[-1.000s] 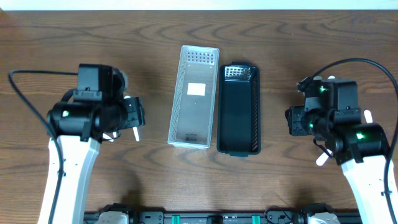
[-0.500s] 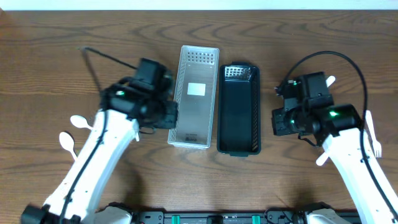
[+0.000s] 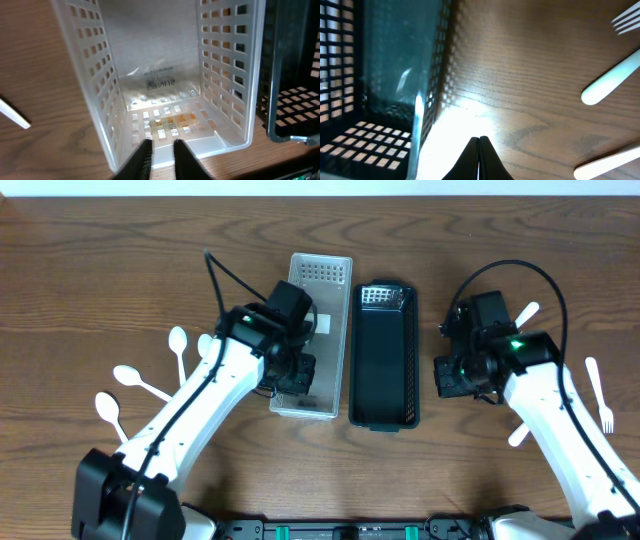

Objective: Pack container
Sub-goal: 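Move both grippers forward to the inner edges of the two baskets, then push the white and black baskets together with both grippers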

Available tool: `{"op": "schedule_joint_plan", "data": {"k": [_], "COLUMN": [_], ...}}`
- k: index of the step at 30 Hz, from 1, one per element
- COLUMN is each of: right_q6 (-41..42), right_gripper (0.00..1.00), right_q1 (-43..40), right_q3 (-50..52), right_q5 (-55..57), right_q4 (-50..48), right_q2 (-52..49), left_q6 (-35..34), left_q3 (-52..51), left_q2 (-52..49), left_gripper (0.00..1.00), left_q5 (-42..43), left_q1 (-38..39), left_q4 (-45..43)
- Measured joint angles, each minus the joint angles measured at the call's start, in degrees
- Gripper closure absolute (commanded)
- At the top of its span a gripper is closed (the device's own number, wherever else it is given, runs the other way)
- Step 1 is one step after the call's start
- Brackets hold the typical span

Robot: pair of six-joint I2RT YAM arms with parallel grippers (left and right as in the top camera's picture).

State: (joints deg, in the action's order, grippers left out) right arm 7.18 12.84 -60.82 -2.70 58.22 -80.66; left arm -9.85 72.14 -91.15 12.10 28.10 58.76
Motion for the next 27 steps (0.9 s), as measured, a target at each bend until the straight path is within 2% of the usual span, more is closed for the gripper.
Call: {"op": "schedule_joint_plan", "data": {"k": [10, 27], "right_q6": [0.07, 0.07], "right_gripper": [0.96, 0.95], "right_q1": [0.00, 0.00], "right_q3": [0.00, 0.00], "right_q5": [0.15, 0.15], "right_q4": [0.26, 0.87], "right_q2": [-5.46, -5.97], "left_q6": [0.17, -0.04], "left_q3": [0.00, -2.29], "left_q2": [-3.13, -3.17], "left_gripper": [0.88, 0.88], "left_q5": [0.00, 0.20], "left_q1": [3.54, 4.70], "left_q4": [2.80, 4.50]}}
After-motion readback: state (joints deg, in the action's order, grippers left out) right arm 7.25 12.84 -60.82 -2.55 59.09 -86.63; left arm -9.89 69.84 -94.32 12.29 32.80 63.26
